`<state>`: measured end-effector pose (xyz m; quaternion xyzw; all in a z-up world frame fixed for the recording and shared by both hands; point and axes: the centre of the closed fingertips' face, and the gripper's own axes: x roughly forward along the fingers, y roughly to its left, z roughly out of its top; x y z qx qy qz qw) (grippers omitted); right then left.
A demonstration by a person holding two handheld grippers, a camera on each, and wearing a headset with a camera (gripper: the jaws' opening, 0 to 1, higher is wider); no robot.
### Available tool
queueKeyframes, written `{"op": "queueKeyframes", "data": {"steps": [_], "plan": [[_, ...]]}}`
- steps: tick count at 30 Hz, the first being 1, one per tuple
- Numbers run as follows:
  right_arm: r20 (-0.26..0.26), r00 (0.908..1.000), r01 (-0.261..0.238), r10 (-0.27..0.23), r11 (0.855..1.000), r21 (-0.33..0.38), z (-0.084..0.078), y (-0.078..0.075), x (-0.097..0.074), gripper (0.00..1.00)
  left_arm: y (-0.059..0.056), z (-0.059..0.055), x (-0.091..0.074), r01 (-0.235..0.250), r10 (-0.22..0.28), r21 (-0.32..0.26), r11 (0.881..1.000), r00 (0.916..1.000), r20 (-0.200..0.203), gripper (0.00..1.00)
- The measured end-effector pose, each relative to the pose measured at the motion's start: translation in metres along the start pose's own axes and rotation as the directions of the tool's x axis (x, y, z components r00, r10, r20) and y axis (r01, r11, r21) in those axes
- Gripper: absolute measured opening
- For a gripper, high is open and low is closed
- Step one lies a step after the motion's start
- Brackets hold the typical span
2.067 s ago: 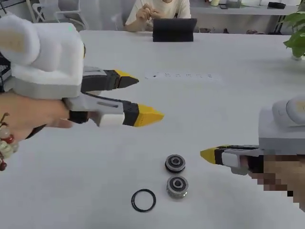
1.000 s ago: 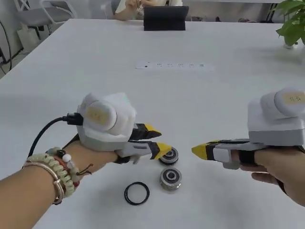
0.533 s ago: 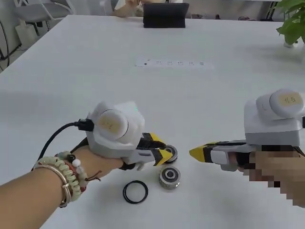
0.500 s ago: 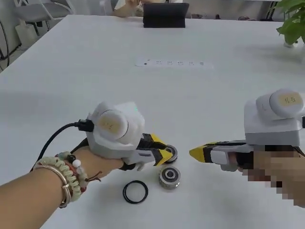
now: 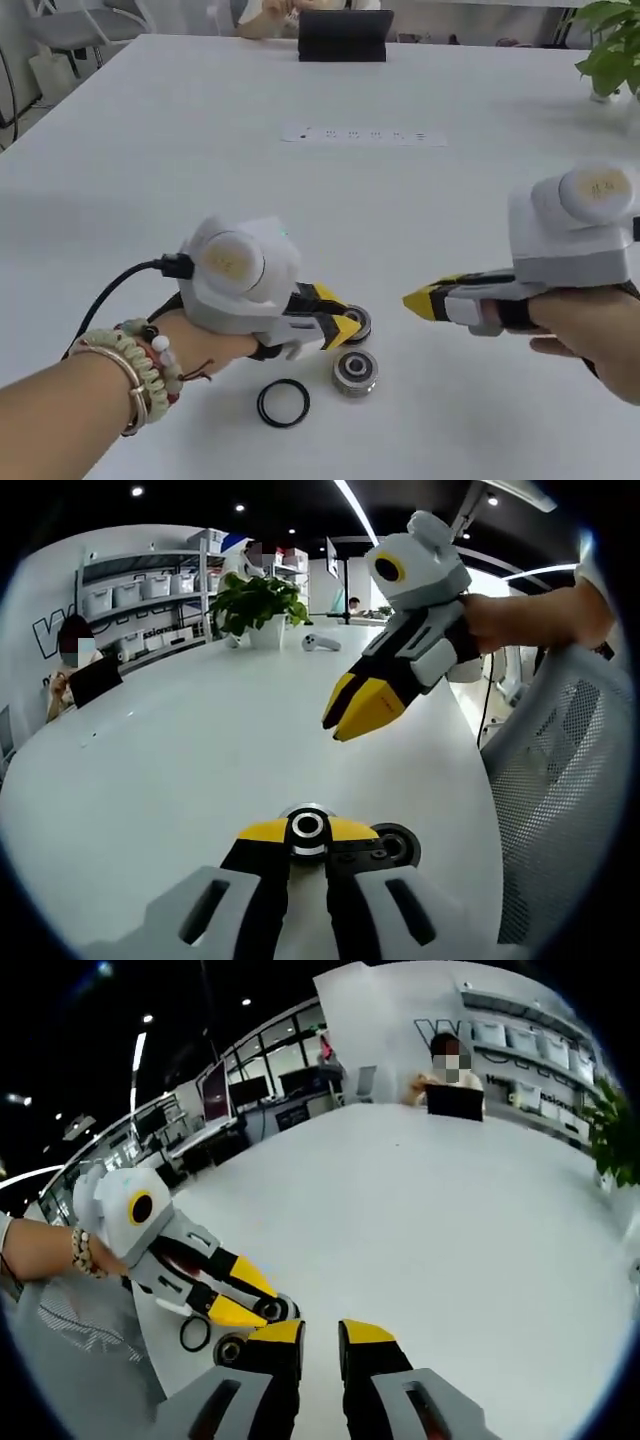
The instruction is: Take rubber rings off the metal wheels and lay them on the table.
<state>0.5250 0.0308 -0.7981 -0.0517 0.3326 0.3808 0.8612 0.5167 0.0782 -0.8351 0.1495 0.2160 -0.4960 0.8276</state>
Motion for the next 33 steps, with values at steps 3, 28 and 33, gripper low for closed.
{"op": "queueKeyframes", "data": {"steps": [3, 28, 33], "plan": [[-0.018, 0.9997, 0.011, -0.014, 0.992, -0.128, 0.012, 0.005, -0.003, 0.11, 0.0, 0.0, 0.0, 0.001, -0.001, 0.009, 1.0, 1.0, 0.009, 0.07], [-0.114, 0.9891, -0.119, 0.092, 0.961, -0.249, -0.041, 0.004, 0.044, 0.2, 0.001, -0.002, -0.003, -0.003, 0.003, -0.011, 1.0, 0.9992, 0.041, 0.07], [-0.117, 0.9829, -0.171, 0.142, 0.941, -0.292, -0.041, 0.018, 0.048, 0.24, 0.001, -0.001, -0.002, -0.001, 0.002, -0.011, 1.0, 0.9991, 0.043, 0.07]]}}
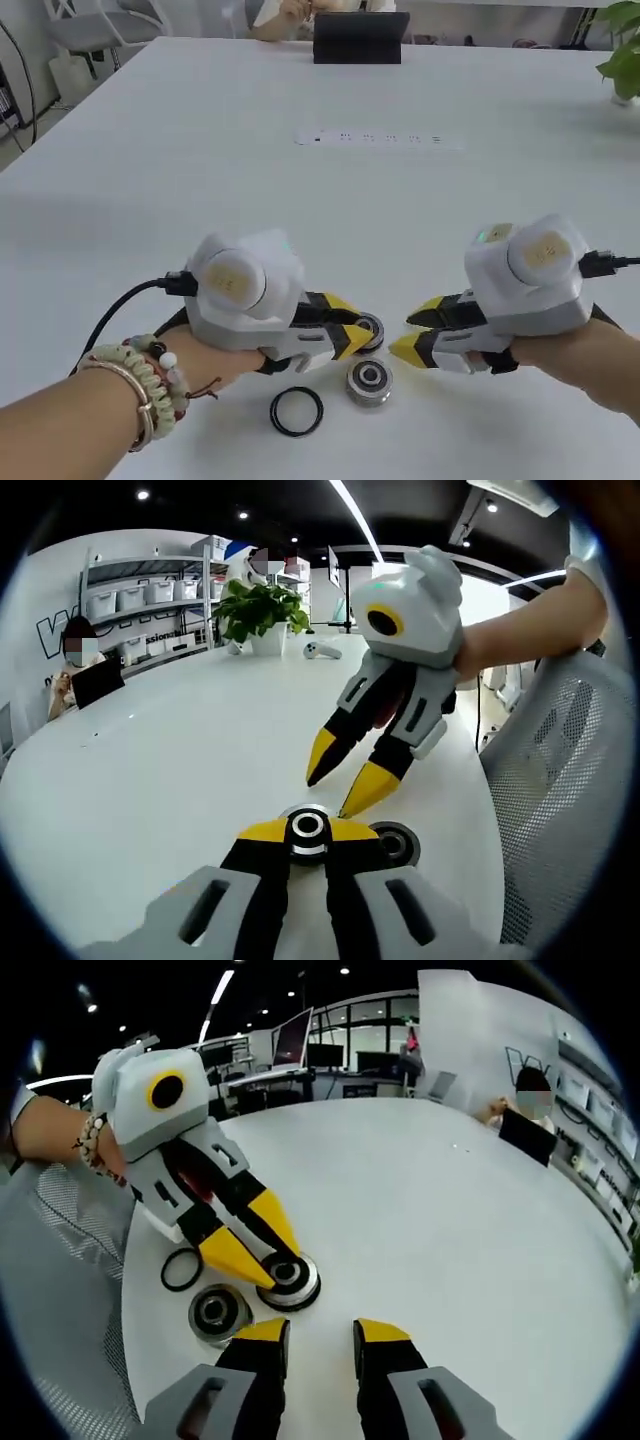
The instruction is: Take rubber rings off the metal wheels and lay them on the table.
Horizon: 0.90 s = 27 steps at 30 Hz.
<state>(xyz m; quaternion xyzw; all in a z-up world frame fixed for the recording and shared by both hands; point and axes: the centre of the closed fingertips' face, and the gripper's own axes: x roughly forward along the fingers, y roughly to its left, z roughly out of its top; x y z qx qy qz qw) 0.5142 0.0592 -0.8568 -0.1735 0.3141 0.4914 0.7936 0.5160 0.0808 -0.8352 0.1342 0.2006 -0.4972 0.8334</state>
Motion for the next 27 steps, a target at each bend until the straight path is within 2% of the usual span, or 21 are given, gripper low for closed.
{"op": "queueKeyframes", "data": {"steps": [5, 7, 13, 18, 21, 25, 27], "plan": [[0.011, 0.9997, -0.021, 0.021, 0.999, -0.027, 0.005, 0.011, 0.007, 0.28, 0.0, 0.0, 0.0, -0.002, 0.002, -0.003, 1.0, 1.0, 0.003, 0.07], [-0.023, 0.9997, -0.014, 0.013, 0.998, -0.059, 0.0, 0.013, 0.007, 0.27, 0.0, 0.0, 0.0, -0.003, 0.003, -0.003, 1.0, 1.0, 0.003, 0.07], [0.013, 0.9989, -0.045, 0.046, 0.998, -0.038, 0.006, 0.018, 0.007, 0.37, 0.0, 0.001, 0.0, -0.004, 0.004, -0.004, 1.0, 1.0, 0.005, 0.07], [0.063, 0.9968, -0.048, 0.049, 0.999, -0.015, 0.016, 0.018, 0.008, 0.33, 0.001, 0.001, 0.0, -0.003, 0.003, -0.005, 1.0, 1.0, 0.005, 0.07], [0.062, 0.9974, -0.036, 0.037, 0.999, -0.022, 0.015, 0.016, 0.01, 0.31, 0.001, 0.001, 0.001, -0.003, 0.003, -0.006, 1.0, 1.0, 0.006, 0.07], [0.062, 0.9968, -0.05, 0.051, 0.999, -0.011, 0.014, 0.017, 0.01, 0.23, 0.001, 0.001, 0.001, -0.003, 0.003, -0.007, 1.0, 1.0, 0.006, 0.07], [0.066, 0.9966, -0.049, 0.05, 0.999, -0.016, 0.014, 0.017, 0.01, 0.23, 0.001, 0.001, 0.001, -0.003, 0.003, -0.007, 1.0, 1.0, 0.006, 0.07]]}}
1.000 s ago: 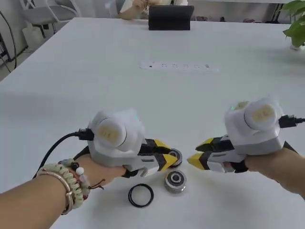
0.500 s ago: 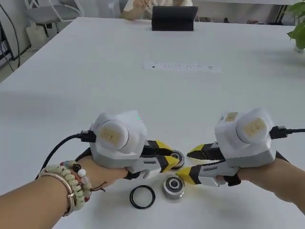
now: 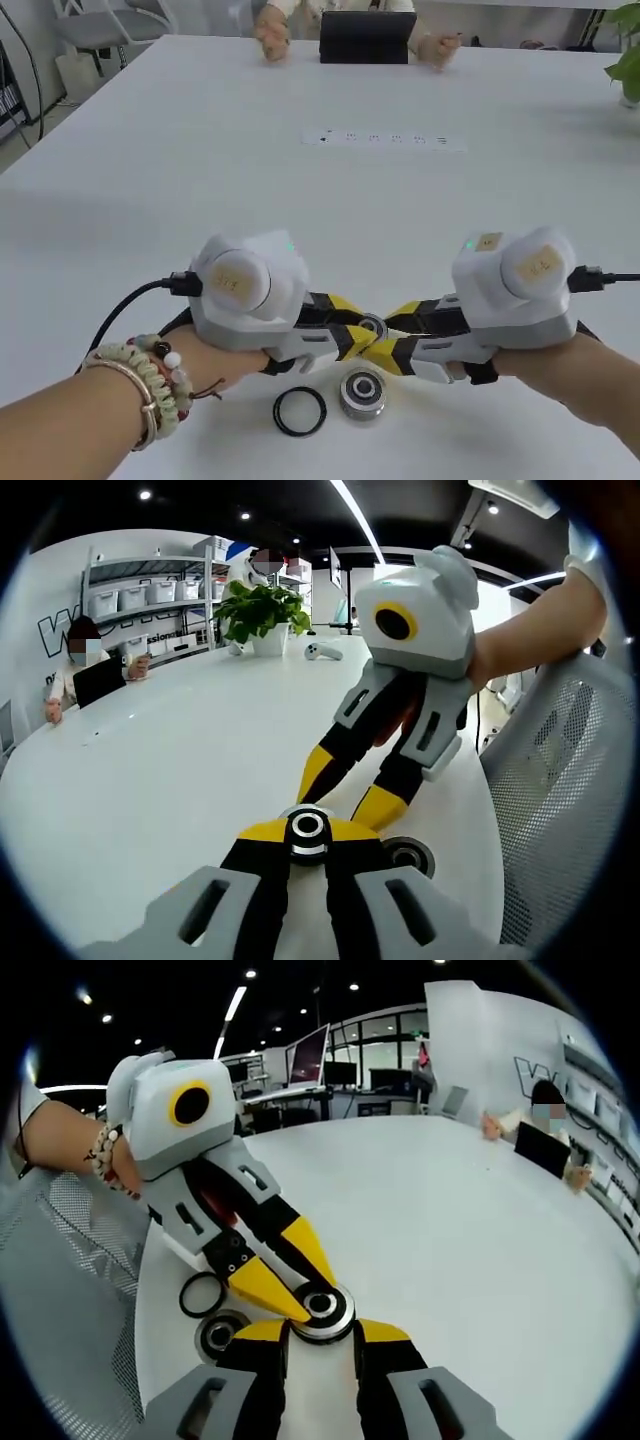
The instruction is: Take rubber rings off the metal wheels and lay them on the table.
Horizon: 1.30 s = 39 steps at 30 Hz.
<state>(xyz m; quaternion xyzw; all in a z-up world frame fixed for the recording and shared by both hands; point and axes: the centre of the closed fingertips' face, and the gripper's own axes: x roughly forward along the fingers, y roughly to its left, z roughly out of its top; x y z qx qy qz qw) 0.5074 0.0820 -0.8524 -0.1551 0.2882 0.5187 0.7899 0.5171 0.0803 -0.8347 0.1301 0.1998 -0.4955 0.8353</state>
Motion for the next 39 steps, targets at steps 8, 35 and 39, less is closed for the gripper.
{"op": "queueKeyframes", "data": {"steps": [8, 35, 39], "plan": [[-0.019, 0.9998, -0.009, 0.009, 1.0, -0.021, -0.002, -0.001, -0.002, 0.21, 0.0, 0.0, 0.0, -0.001, 0.001, -0.002, 1.0, 1.0, 0.001, 0.07], [-0.046, 0.9989, 0.014, -0.004, 0.977, 0.215, -0.011, -0.009, -0.009, 0.0, -0.001, -0.001, -0.001, -0.006, 0.006, -0.01, 1.0, 1.0, 0.001, 0.07], [-0.021, 0.9998, 0.002, 0.005, 0.948, 0.319, -0.011, -0.01, -0.009, 0.0, -0.001, -0.001, -0.001, -0.007, 0.007, -0.009, 1.0, 1.0, -0.001, 0.07]]}}
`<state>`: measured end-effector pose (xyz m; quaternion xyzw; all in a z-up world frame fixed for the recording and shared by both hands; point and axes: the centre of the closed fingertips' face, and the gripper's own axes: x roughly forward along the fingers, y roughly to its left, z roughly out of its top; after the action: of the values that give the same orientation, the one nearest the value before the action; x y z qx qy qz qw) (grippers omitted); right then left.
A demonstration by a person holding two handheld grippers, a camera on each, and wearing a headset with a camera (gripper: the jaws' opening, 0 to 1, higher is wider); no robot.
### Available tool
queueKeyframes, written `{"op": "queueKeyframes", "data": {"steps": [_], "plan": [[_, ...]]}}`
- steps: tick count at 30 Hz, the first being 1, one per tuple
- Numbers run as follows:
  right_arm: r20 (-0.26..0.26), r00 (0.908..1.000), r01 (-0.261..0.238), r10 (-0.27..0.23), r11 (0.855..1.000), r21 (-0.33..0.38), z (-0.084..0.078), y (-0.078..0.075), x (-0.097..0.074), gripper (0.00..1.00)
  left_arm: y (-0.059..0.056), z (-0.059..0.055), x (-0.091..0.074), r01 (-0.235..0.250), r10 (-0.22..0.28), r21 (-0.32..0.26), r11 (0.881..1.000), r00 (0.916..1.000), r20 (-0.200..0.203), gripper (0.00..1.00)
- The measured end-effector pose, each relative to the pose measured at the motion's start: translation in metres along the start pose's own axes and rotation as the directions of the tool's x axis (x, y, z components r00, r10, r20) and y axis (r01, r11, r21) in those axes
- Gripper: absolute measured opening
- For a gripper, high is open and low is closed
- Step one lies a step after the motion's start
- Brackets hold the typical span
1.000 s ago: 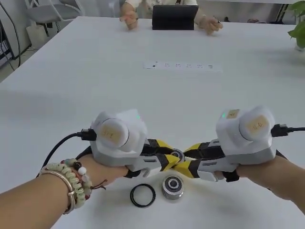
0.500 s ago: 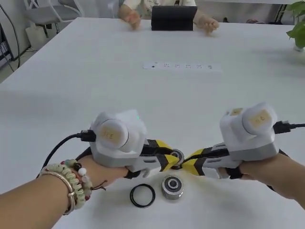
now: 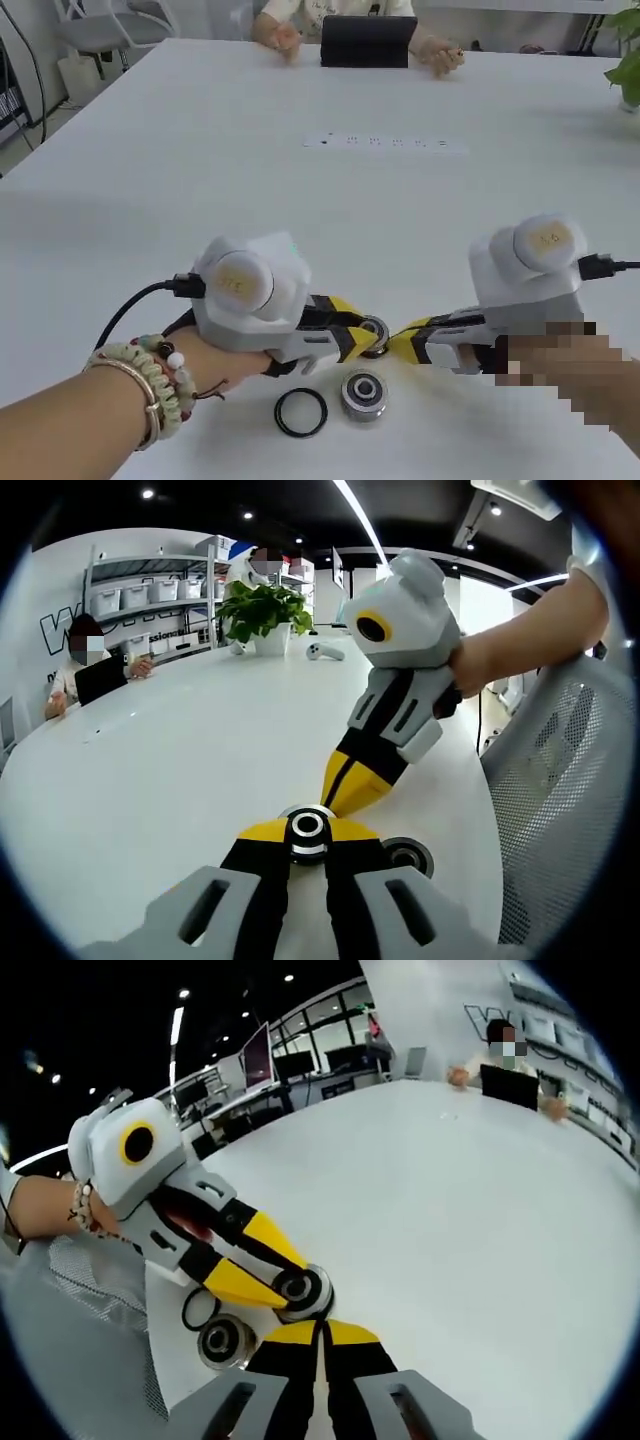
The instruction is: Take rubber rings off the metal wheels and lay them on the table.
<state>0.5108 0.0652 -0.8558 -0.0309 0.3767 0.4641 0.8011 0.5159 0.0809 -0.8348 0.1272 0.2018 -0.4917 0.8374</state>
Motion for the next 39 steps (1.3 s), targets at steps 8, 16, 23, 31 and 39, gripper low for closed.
{"op": "queueKeyframes", "data": {"steps": [8, 16, 23, 31, 39], "plan": [[0.02, 0.9997, -0.018, 0.016, 0.994, 0.111, 0.002, 0.001, -0.005, 0.0, 0.0, 0.0, 0.0, 0.0, 0.0, 0.0, 1.0, 1.0, -0.001, 0.07], [0.055, 0.9983, -0.026, 0.018, 0.986, 0.163, 0.006, 0.002, -0.009, 0.0, 0.0, 0.0, 0.0, -0.002, 0.002, -0.003, 1.0, 1.0, -0.002, 0.07], [0.039, 0.9988, 0.027, -0.03, 0.996, 0.084, 0.008, -0.002, -0.006, 0.0, 0.0, 0.0, 0.0, -0.005, 0.005, -0.006, 1.0, 1.0, -0.002, 0.07], [0.054, 0.9985, 0.005, -0.012, 0.991, 0.136, 0.009, -0.001, -0.006, 0.0, 0.0, 0.001, 0.0, -0.006, 0.006, -0.006, 1.0, 1.0, -0.002, 0.07], [0.077, 0.9967, -0.038, 0.025, 0.984, 0.173, 0.013, 0.001, -0.009, 0.0, 0.0, 0.0, -0.001, -0.003, 0.003, -0.008, 1.0, 1.0, 0.001, 0.07]]}}
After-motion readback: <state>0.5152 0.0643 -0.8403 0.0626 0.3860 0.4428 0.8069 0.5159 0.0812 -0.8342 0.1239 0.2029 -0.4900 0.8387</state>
